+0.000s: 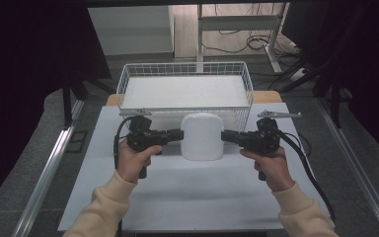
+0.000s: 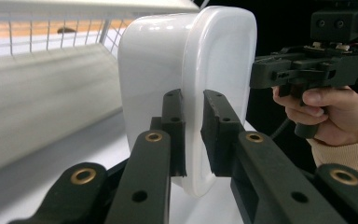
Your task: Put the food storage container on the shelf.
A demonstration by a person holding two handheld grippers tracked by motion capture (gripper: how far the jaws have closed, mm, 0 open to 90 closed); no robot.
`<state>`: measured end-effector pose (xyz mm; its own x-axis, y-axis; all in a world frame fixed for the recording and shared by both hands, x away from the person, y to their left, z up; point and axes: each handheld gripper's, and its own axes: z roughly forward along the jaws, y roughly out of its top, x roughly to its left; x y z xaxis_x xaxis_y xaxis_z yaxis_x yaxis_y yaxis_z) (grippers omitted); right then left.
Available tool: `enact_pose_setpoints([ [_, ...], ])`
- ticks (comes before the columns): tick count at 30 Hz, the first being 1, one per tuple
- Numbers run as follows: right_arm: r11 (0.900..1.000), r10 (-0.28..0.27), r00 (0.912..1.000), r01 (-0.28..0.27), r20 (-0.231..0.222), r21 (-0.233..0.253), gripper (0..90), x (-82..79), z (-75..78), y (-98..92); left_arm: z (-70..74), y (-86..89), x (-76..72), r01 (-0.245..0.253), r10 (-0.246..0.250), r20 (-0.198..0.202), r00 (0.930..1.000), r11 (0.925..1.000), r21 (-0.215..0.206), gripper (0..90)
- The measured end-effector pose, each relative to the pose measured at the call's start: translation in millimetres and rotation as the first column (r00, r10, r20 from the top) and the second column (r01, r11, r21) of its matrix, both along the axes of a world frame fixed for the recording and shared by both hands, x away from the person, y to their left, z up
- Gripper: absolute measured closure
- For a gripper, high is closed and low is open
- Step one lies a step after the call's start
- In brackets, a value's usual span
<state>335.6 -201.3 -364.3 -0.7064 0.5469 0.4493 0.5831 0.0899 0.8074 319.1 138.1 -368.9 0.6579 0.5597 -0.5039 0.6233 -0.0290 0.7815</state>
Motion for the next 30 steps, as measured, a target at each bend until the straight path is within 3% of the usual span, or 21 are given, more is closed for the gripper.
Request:
enact_pose_setpoints([
  [17, 1.0, 0.012, 0.9987, -0.012, 0.05, -0.017, 79.5, 26.0, 33.3, 7.4, 29.5, 5.9, 23.4, -0.006, 0.006, 0.032, 0.9995, 1.0, -0.002, 80.3],
  [30, 1.0, 0.004, 0.9983, -0.003, 0.059, -0.011, 79.4, 52.6, 61.4, 8.4, 60.8, 6.5, 53.1, -0.005, 0.005, 0.049, 0.9988, 1.0, -0.001, 80.3],
])
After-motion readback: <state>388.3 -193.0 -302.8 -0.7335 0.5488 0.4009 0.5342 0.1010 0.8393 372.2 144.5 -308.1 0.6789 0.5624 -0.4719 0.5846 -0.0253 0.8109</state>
